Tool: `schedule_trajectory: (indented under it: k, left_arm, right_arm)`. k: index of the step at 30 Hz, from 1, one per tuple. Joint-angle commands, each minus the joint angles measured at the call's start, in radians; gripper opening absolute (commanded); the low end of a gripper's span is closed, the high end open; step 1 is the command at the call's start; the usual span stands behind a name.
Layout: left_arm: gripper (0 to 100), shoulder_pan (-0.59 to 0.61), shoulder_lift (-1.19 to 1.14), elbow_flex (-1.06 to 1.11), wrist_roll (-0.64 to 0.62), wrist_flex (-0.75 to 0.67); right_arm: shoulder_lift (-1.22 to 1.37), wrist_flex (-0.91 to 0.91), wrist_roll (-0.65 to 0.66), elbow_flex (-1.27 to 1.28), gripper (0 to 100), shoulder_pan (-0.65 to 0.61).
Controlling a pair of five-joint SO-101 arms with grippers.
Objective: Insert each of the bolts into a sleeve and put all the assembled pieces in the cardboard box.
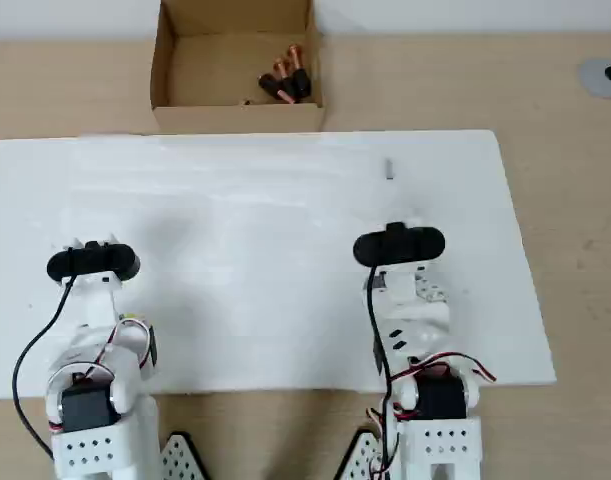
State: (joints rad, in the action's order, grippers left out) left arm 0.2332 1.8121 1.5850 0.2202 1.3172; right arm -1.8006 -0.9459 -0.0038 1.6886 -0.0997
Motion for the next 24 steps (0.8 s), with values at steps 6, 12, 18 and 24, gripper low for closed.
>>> schedule_trajectory:
  k: [6,12,18,24]
  left_arm:
    - [1,0.011,0.007,-0.003,-0.005,-0.012]
    - [1,0.011,0.007,-0.003,-0.005,-0.012]
    - [1,0.011,0.007,-0.003,-0.005,-0.012]
    - [1,0.011,0.007,-0.003,-0.005,-0.012]
  right_arm:
    - [-0.110,-0.098,0.005,0.001,1.0,0.012]
    - [-0.110,-0.098,0.005,0.001,1.0,0.012]
    - [-0.110,-0.098,0.005,0.001,1.0,0.012]
    - [-0.110,-0.098,0.005,0.001,1.0,0.012]
